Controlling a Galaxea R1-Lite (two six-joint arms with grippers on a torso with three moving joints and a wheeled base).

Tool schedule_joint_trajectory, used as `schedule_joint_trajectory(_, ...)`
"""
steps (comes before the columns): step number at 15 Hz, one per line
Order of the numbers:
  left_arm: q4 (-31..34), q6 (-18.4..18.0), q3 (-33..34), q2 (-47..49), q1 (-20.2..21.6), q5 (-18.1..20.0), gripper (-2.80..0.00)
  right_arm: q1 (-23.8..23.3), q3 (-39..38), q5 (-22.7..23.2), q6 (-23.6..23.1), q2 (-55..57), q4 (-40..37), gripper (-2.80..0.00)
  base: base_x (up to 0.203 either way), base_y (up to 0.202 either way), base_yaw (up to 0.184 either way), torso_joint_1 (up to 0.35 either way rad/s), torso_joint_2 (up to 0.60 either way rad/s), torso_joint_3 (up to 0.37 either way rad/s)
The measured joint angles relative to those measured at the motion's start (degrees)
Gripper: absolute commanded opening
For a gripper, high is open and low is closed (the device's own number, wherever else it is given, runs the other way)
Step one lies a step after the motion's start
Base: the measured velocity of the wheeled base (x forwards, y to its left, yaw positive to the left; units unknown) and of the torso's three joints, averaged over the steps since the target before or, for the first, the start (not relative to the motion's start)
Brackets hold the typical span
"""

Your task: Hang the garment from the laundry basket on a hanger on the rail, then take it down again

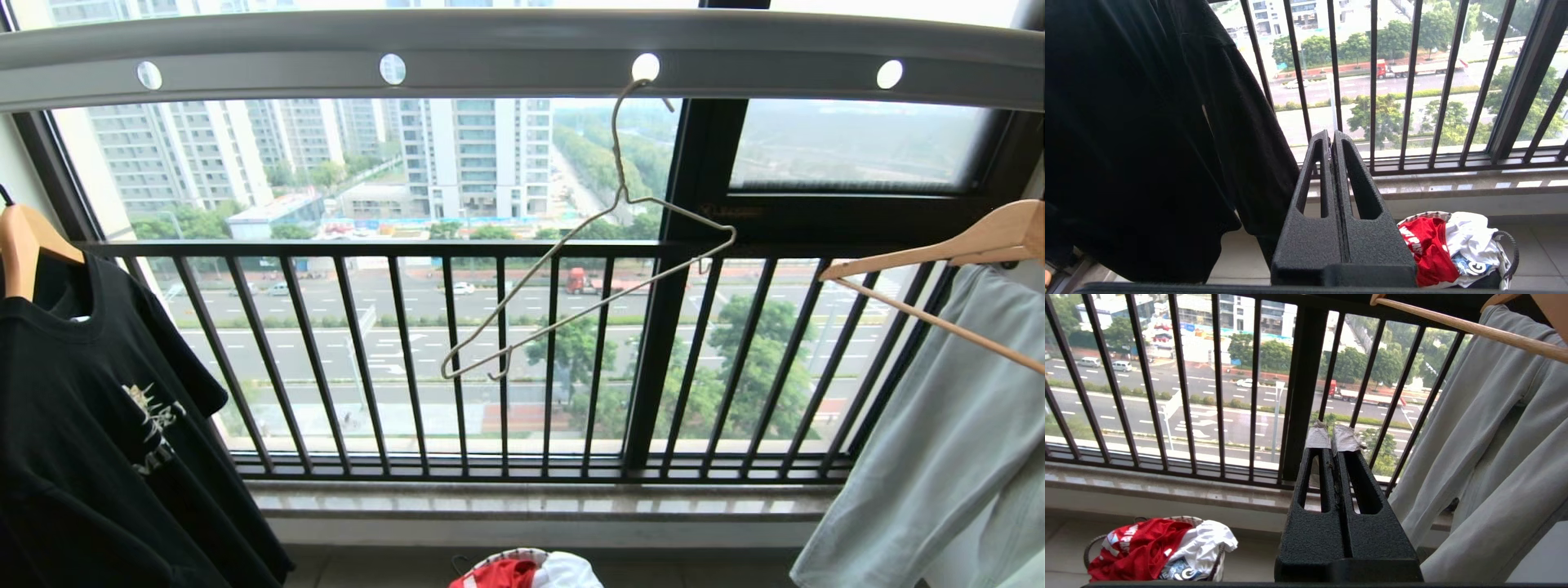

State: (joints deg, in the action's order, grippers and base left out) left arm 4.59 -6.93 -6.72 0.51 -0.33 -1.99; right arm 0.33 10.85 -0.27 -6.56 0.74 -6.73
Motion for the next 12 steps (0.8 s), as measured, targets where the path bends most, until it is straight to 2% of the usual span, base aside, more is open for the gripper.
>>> schedule_joint_trajectory(4, -2.48, -1.37, 4.89, -0.33, 0.0, 2.64, -2.8, 0.09, -8.52, 0.37, 0.56, -0.77, 6.76, -2.8, 0.0, 0.0, 0.0, 0.0, 0.0, 0.0)
schedule_joint_trajectory(7, -2.77, -1.5, 5.88, -0.38, 0.0, 3.16, -2.8, 0.09, -10.25, 0.99, 0.59, -0.84, 5.45, -2.8, 0.0, 0.0, 0.0, 0.0, 0.0, 0.0)
schedule_joint_trajectory(12, -2.59, 2.85, 6.1, -0.4, -0.02, 3.23, -2.8, 0.09, -10.3, 1.17, 3.23, -0.84, 5.24, -2.8, 0.0, 0.0, 0.0, 0.0, 0.0, 0.0)
